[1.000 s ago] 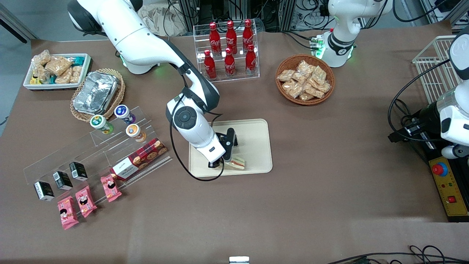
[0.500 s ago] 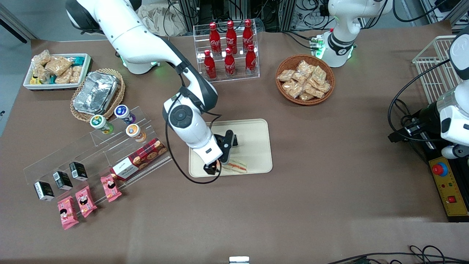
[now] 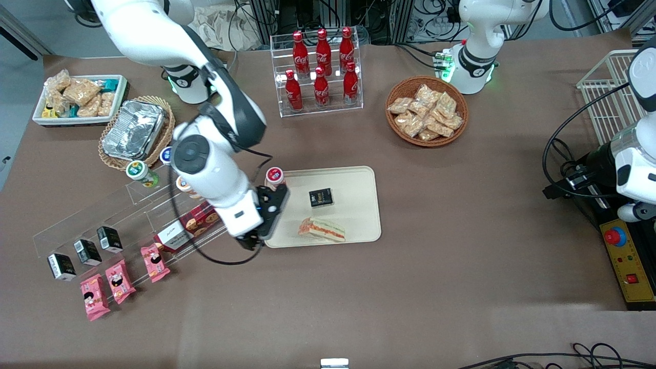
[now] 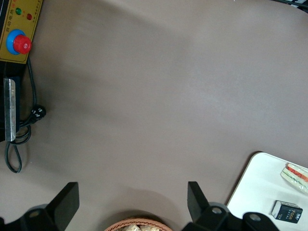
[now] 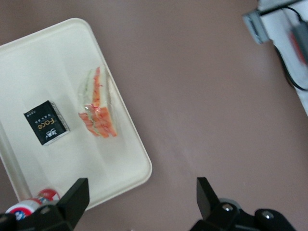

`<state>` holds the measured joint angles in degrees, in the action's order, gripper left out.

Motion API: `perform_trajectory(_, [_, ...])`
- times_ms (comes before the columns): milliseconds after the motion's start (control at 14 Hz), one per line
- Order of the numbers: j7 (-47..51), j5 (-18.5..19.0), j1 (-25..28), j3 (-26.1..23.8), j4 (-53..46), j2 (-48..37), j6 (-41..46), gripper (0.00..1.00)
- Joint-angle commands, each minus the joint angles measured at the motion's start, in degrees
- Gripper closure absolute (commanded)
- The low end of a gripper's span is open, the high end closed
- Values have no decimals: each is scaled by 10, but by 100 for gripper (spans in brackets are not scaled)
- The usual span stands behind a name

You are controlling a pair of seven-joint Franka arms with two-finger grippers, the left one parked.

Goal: Place sandwich on tray

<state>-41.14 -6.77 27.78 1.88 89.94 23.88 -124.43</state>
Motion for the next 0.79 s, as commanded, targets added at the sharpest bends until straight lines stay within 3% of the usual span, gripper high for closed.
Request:
perform_trajectory(0, [143,-12,2,22,6,-45,56,1])
perform_trajectory(214, [285,-8,2,59,7,-84,95,1])
perform_trajectory(714, [308,-12,1,175,-15,-134,196,1])
